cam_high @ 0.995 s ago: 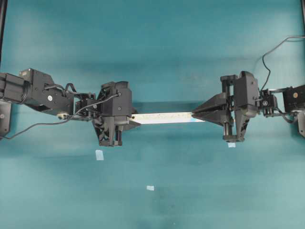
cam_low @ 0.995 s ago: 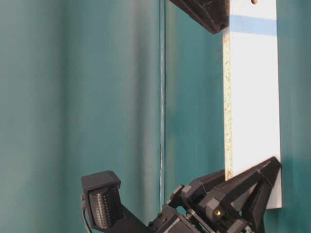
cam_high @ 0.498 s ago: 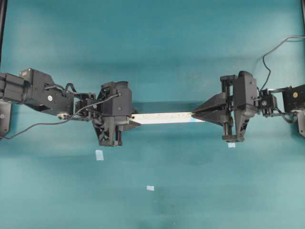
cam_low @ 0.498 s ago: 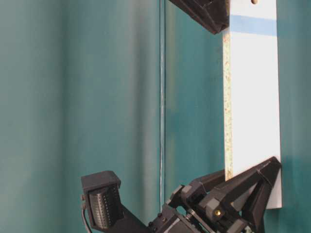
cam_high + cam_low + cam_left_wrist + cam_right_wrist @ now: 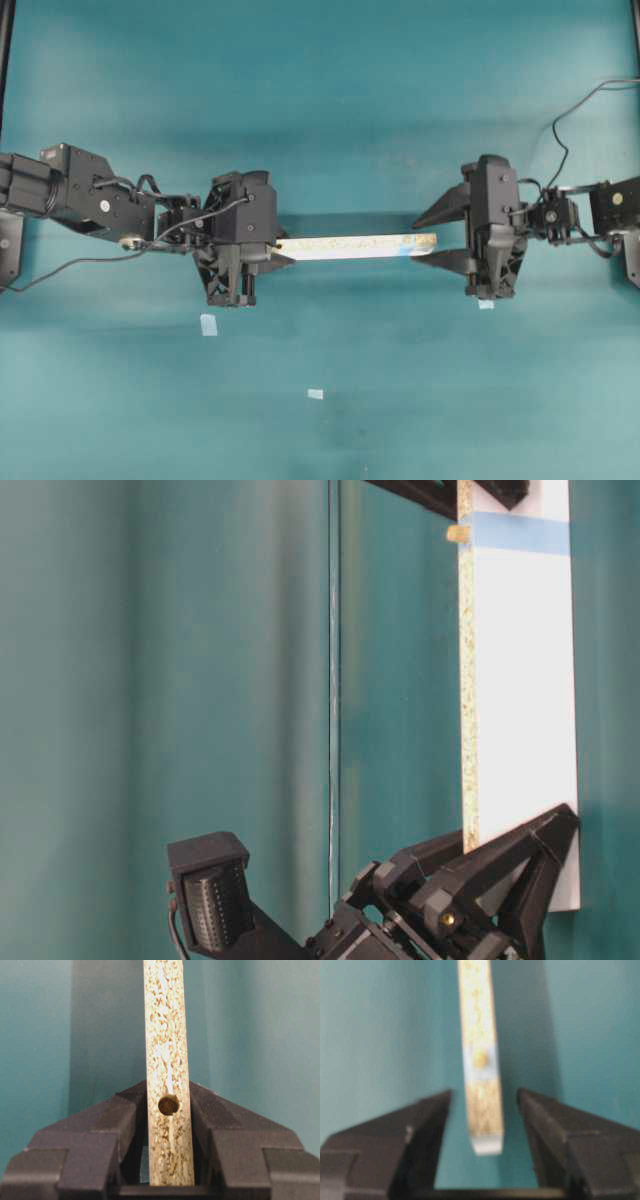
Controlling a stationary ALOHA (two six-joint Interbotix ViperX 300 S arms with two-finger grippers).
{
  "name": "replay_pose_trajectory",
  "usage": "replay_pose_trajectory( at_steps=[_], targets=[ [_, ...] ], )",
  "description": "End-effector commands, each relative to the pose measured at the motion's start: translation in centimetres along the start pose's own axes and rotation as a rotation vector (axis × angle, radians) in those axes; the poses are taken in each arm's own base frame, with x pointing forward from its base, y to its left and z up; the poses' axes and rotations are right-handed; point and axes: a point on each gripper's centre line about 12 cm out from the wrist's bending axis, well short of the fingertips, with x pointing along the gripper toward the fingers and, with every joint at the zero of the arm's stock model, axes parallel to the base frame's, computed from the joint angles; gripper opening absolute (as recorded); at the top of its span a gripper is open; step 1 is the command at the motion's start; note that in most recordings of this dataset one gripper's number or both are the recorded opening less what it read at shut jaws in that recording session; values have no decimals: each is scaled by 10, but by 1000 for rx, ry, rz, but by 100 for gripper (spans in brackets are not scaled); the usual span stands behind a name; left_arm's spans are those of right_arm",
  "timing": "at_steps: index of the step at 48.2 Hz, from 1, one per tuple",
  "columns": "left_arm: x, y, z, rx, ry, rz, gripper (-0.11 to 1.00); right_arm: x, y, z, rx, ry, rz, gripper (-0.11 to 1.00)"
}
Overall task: Insert the rod into the hole on the wooden board.
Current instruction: 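Open the right gripper to release the peg in the hole, then retract right gripper and open left gripper to release the board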
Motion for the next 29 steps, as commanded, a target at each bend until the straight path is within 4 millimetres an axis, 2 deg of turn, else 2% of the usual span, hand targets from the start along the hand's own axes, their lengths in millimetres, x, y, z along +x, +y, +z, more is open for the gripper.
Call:
replay_pose_trajectory(
  at_steps=[1, 11, 25, 29],
  targets=[
    [-4, -4, 6, 0, -18, -8, 32, -3, 4, 12, -5, -46, 13, 64],
    [-3, -4, 5, 0, -14, -8, 32, -7, 6, 21, -9, -80, 21, 64],
    [-3, -3, 3, -2, -9, -7, 32, -21, 13, 50, -18, -188, 46, 64],
    [-4, -3, 3, -3, -9, -7, 32, -24, 13, 51, -17, -187, 42, 64]
  ],
)
